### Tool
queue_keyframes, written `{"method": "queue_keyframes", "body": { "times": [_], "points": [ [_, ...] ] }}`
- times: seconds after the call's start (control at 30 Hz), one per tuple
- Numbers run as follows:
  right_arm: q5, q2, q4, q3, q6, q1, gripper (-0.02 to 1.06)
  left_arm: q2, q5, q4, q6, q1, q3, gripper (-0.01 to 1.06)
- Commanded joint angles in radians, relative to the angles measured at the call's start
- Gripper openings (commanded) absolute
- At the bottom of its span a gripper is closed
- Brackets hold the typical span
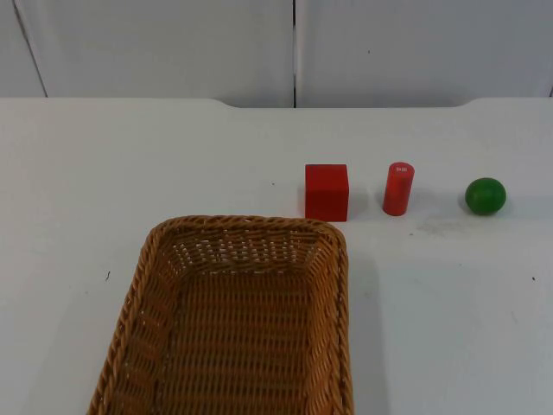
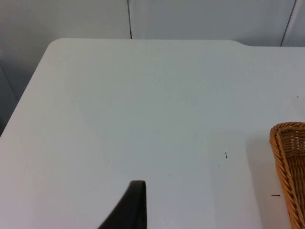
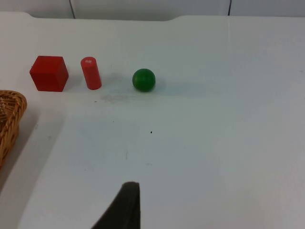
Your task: Pick up the basket with the left hand and place the object to the left of the red cylinder into the basket with the right hand.
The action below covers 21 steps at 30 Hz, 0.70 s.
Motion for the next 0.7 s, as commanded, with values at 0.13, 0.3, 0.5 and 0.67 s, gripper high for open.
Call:
{"method": "queue_keyframes", "body": {
  "times": [0.13,0.3,0.5,0.67],
  "points": [
    [-0.007,-0.004,0.000,0.006,-0.019,-0.004,1.05,0.024,-0.011,-0.014,-0.004,-0.001,-0.008,1.05],
    [-0.007,-0.004,0.000,0.006,-0.019,-0.004,1.05,0.094,-0.050,-0.017,-0.004,-0.001,-0.009,1.05],
    [-0.007,-0.004,0.000,0.006,-0.019,-0.004,1.05,0.195,-0.079,-0.034,0.014,-0.001,-0.009,1.05],
    [-0.007,-0.004,0.000,0.006,-0.019,-0.004,1.05,0.272,-0.097,-0.033,0.037,-0.001,-0.039,1.05]
  ]
}}
